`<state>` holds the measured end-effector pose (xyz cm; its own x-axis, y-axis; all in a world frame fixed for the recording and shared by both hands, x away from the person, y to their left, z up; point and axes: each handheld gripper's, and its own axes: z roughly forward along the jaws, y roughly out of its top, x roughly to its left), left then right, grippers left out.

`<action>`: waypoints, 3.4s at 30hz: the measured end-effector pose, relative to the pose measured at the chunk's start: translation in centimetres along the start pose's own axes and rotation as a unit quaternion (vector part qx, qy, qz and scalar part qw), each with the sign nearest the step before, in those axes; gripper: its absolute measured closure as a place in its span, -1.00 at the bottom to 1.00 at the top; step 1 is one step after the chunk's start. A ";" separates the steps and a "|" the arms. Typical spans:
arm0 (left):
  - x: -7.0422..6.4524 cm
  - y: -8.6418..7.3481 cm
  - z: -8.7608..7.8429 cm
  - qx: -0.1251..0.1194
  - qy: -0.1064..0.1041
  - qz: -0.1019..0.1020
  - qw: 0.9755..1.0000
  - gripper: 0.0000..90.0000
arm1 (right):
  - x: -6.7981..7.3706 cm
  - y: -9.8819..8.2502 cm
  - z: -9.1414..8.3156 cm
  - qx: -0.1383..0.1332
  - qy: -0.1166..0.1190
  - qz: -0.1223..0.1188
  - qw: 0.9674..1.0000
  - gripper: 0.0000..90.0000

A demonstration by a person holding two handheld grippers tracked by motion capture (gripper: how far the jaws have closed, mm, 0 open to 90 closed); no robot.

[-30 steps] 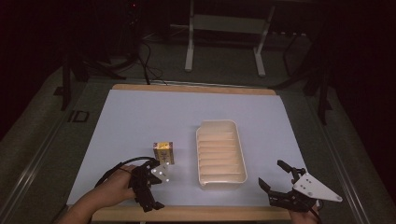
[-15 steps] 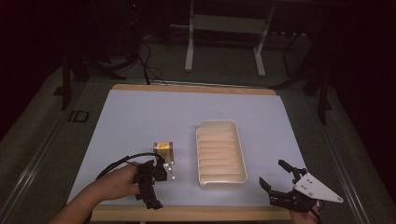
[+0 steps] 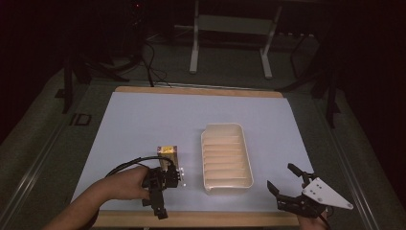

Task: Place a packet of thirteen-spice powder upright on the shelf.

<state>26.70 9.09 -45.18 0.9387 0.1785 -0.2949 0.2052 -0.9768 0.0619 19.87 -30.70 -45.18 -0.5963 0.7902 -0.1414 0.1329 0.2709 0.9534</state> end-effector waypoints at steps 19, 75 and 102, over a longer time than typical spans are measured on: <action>-1.2 0.5 -3.3 -0.006 0.021 0.063 0.998 -0.90 | -0.1 0.0 -0.1 -0.004 0.004 0.001 1.000 -0.70; 7.2 3.3 -9.7 -0.010 0.118 0.062 0.991 -0.67 | 0.0 -0.1 0.1 -0.003 0.023 -0.003 1.000 -0.70; 9.6 2.5 -6.6 0.012 0.129 0.037 0.991 0.38 | 0.0 -0.1 0.2 0.001 0.026 -0.001 1.000 -0.70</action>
<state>38.09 9.12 -41.54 0.9911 0.1281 -0.0366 0.1299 -0.9902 0.0511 20.04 -30.60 -45.36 -0.6369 0.7600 -0.1297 0.1335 0.2743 0.9523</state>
